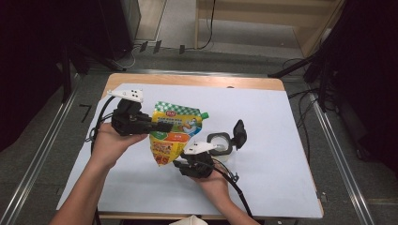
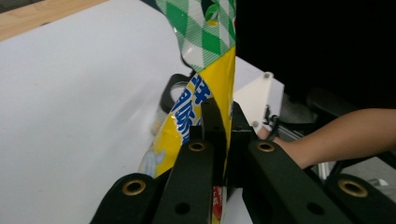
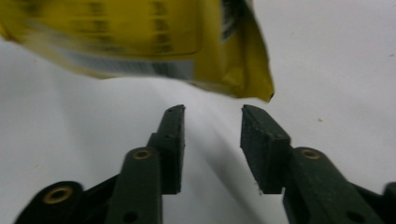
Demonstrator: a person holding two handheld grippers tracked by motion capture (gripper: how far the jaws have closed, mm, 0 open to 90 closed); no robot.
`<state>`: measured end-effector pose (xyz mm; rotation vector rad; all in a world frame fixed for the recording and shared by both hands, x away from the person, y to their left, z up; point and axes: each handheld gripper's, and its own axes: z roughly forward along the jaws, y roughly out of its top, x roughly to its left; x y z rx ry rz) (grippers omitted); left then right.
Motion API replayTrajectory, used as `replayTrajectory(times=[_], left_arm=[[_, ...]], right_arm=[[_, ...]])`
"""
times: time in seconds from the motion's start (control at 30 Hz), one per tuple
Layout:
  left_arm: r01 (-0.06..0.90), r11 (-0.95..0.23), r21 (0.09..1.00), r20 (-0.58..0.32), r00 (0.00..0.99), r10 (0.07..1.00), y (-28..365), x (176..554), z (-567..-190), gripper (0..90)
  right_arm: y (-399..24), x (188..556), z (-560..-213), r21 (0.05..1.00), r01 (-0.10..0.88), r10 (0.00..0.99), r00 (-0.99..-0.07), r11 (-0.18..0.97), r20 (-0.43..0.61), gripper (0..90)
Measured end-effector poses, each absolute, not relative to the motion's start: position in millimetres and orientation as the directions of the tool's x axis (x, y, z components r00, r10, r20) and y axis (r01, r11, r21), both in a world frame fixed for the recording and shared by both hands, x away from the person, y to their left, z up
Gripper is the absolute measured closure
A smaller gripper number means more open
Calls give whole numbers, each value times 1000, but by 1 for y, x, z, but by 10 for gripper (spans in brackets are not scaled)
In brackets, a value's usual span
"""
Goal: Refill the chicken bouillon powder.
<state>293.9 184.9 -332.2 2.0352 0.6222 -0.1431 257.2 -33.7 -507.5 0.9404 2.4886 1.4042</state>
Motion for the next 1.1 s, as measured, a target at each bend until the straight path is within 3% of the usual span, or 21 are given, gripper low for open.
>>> replayTrajectory(times=[0.13,0.23,0.5,0.67,1.1], left_arm=[[482,-396,782,-360,867,345,181,291,-330,900],[496,-394,774,-383,862,332,179,291,-330,900],[537,-375,755,-426,838,342,178,294,-336,900],[519,-383,764,-385,843,375,176,293,-335,900],[487,-437,756,-308,854,419,155,289,-345,827]], right_arm=[[-36,253,-507,841,427,606,-780,332,156,780],[-37,252,-508,857,418,619,-769,301,158,805],[-37,246,-506,885,366,604,-787,288,129,751],[-32,239,-501,886,313,591,-805,341,57,710],[-20,217,-485,898,224,510,-860,379,0,652]])
